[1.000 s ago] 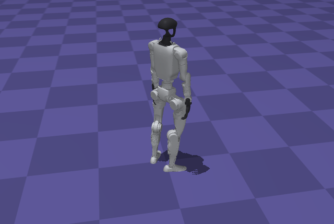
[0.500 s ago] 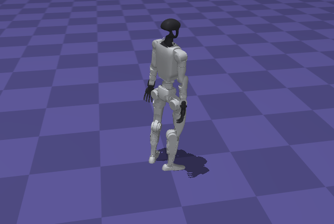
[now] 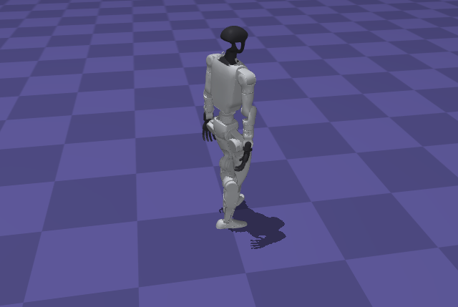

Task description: Upper body actions

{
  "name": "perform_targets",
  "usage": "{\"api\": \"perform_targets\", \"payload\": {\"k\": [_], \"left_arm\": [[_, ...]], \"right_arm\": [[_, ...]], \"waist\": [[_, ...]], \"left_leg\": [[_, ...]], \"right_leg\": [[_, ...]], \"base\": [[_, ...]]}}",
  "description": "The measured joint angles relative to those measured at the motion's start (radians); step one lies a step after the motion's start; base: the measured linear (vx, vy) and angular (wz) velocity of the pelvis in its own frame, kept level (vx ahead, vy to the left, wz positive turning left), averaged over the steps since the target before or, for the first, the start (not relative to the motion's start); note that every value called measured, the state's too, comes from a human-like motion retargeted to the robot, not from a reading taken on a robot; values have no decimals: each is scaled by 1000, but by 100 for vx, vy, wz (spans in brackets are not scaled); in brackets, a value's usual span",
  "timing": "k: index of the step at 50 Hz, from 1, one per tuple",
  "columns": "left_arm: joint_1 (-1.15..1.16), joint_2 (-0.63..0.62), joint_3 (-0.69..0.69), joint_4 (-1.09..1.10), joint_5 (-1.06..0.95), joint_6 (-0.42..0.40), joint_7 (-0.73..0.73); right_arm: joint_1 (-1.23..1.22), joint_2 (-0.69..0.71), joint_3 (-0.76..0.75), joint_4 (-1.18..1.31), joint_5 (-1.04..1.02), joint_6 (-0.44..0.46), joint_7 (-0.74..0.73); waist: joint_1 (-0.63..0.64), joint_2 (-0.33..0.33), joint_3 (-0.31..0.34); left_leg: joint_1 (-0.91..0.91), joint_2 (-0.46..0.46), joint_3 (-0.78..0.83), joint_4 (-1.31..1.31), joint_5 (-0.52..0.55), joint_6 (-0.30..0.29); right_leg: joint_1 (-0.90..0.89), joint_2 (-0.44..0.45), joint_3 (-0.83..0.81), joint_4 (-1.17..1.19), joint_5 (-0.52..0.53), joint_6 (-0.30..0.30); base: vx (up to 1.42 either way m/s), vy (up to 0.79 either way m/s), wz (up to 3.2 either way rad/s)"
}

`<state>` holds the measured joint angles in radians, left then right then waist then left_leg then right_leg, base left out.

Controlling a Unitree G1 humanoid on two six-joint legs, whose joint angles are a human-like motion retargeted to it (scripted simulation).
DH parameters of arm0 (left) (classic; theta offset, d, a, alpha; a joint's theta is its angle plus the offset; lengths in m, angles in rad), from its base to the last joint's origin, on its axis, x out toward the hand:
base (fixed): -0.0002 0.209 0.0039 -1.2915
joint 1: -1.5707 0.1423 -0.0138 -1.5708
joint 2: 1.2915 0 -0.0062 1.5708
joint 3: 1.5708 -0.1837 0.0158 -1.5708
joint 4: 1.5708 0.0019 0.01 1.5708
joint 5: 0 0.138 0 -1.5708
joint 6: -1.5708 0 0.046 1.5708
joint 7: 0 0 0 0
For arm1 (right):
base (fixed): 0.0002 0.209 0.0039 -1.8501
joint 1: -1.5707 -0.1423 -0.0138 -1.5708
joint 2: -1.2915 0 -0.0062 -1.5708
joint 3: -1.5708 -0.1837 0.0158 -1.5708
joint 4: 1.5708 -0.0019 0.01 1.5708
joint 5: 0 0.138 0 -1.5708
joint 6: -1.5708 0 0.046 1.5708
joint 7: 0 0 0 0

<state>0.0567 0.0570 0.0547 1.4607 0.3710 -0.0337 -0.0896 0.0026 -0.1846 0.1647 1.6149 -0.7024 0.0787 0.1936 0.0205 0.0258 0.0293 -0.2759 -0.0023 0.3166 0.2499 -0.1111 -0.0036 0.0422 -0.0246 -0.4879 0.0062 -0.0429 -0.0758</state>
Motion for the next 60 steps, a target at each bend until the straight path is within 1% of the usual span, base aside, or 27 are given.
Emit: {"api": "perform_targets", "payload": {"k": [2, 4, 10, 12, 13, 15, 20, 25, 28, 30, 32, 35, 37, 38, 40, 41, 42, 43, 44, 45, 47, 48, 50, 53, 55, 57, 60], "left_arm": [[5, -8, 28, -22, -25, -5, 19], [11, -18, 59, -47, -58, -10, 27], [16, -36, 148, -160, -197, -64, 31], [24, -33, 164, -200, -227, -94, 12], [29, -33, 171, -217, -239, -102, 4], [34, -31, 183, -243, -258, -103, -14], [35, -28, 189, -243, -280, -91, -44], [43, -27, 192, -185, -243, -55, -21], [37, -19, 193, -125, -212, -22, -21], [62, -30, 189, -104, -205, -13, -23], [31, -17, 208, -39, -199, 9, -54], [64, -21, 202, -10, -190, 29, -47], [31, 5, 206, 51, -164, 62, -33], [44, 9, 193, 57, -152, 70, -22], [61, 24, 162, 73, -117, 90, -11], [57, 32, 149, 89, -77, 106, -29], [55, 38, 138, 101, -39, 116, -50], [58, 38, 132, 107, -6, 118, -74], [61, 37, 125, 113, 20, 119, -94], [65, 35, 118, 119, 43, 119, -112], [63, 24, 123, 131, 85, 128, -128], [57, 18, 129, 136, 100, 134, -129], [44, 13, 131, 137, 104, 135, -129], [33, 23, 125, 110, 87, 119, -147], [29, 31, 129, 88, 77, 112, -154], [36, 36, 147, 80, 49, 105, -142], [45, 38, 191, 99, -29, 99, -101]], "right_arm": [[3, 2, -3, 5, 9, 6, 1], [7, 5, -5, 3, 18, 13, 9], [-1, 22, 13, -30, 56, 10, 17], [-1, 27, 20, -47, 57, 3, 22], [0, 28, 24, -56, 54, -1, 25], [3, 31, 30, -73, 47, -8, 32], [-4, 32, 37, -102, 33, -19, 38], [1, 36, 28, -107, 30, -24, 30], [6, 39, 12, -101, 38, -24, 30], [32, 44, 7, -100, 41, -24, 23], [21, 43, -5, -83, 44, -21, 32], [54, 47, -5, -78, 42, -17, 16], [36, 48, -11, -55, 31, -13, 16], [48, 50, -10, -55, 30, -13, 10], [60, 52, -9, -55, 27, -12, 2], [56, 45, -17, -48, 25, -11, 5], [53, 38, -25, -42, 21, -11, 6], [52, 31, -33, -38, 17, -11, 4], [54, 25, -40, -35, 14, -11, 0], [58, 20, -48, -32, 12, -9, -6], [56, 12, -61, -22, 14, 2, -21], [51, 10, -70, -15, 20, 11, -32], [43, 15, -93, -5, 50, 24, -55], [46, 31, -103, -13, 131, 27, -63], [48, 42, -92, -22, 162, 29, -51], [48, 51, -66, -37, 108, 40, -42], [44, 60, -8, -79, -71, 57, -36]], "waist": [[24, 9, 24], [21, 14, 44], [35, 9, 109], [60, -2, 117], [76, -14, 119], [101, -27, 123], [119, -36, 121], [97, -51, 72], [52, -37, 31], [32, -68, 1], [11, -43, -35], [-17, -105, -77], [-6, -86, -92], [-22, -87, -109], [-51, -58, -136], [-61, -38, -133], [-61, -20, -129], [-40, -9, -121], [-43, 2, -125], [-58, 13, -134], [-84, 33, -165], [-98, 39, -181], [-128, 50, -196], [-90, 22, -142], [-53, 0, -116], [-38, -9, -112], [-52, -5, -126]], "left_leg": [[-44, -13, 9, -83, -13, -4], [-106, -33, -35, -137, -29, 5], [-317, -29, -104, -173, -41, 43], [-382, -8, -118, -164, -40, 41], [-416, 13, -120, -147, -40, 29], [-455, 35, -131, -128, -39, 25], [-464, 74, -125, -84, -40, 8], [-414, 115, -99, -2, -33, -40], [-373, 153, -102, 123, -34, -68], [-295, 159, -79, 164, -4, -81], [-321, 225, -132, 351, -28, -98], [-205, 208, -96, 404, 24, -92], [-170, 262, -81, 484, 9, -78], [-100, 237, -60, 419, 33, -58], [47, 185, -10, 238, 98, -37], [121, 174, 14, 137, 72, -99], [187, 163, 50, 38, 53, -138], [237, 151, 110, -56, 50, -132], [264, 134, 130, -122, 47, -120], [281, 113, 129, -174, 45, -105], [266, 99, 112, -222, 65, -104], [240, 98, 100, -218, 65, -108], [189, 92, 66, -188, 47, -93], [216, 59, 86, -177, 32, -69], [245, 40, 100, -179, 21, -64], [260, 30, 105, -183, 15, -60], [264, 22, 105, -192, 12, -50]], "right_leg": [[17, 19, 10, -1, -1, -10], [35, 30, -11, -7, -3, -18], [62, 50, -52, -18, 2, -38], [63, 46, -45, -21, 6, -42], [61, 36, -34, -21, 8, -43], [61, 26, -19, -19, 10, -45], [61, 12, -15, -11, 3, -45], [45, -19, -16, -2, -10, -33], [36, -15, -48, -7, -17, -23], [34, -60, -61, -7, -18, -8], [10, -35, -72, -13, -19, -7], [-1, -116, -63, -8, -24, 18], [-18, -94, -39, -6, -27, 21], [-25, -98, -46, -5, -31, 26], [-38, -69, -65, 0, -43, 31], [-28, -56, -77, 2, -49, 36], [-18, -44, -77, 3, -53, 41], [-7, -36, -54, 2, -54, 45], [-4, -34, -54, 2, -56, 52], [-3, -36, -66, 2, -59, 60], [-21, -42, -91, 0, -62, 74], [-36, -51, -106, -1, -62, 82], [-56, -66, -137, -2, -59, 96], [-30, -80, -146, -10, -47, 89], [-18, -92, -155, -14, -38, 82], [-12, -104, -167, -18, -27, 87], [-14, -116, -174, -16, -18, 98]], "base": [[-4, -7, -26], [0, -6, 29], [-6, -7, 14], [-1, -3, -30], [2, -2, -41], [3, -1, -35], [0, 0, -4], [7, 7, 25], [10, 9, 68], [14, 10, 55], [16, 10, 45], [20, 9, 21], [22, 9, -23], [19, 8, 23], [24, 14, 47], [27, 19, 24], [27, 22, -35], [27, 23, -53], [24, 23, -31], [21, 28, 26], [17, 32, 46], [7, 26, 62], [3, 16, 69], [13, 12, -12], [13, 11, -32], [17, 10, -14], [14, 5, -3]]}}
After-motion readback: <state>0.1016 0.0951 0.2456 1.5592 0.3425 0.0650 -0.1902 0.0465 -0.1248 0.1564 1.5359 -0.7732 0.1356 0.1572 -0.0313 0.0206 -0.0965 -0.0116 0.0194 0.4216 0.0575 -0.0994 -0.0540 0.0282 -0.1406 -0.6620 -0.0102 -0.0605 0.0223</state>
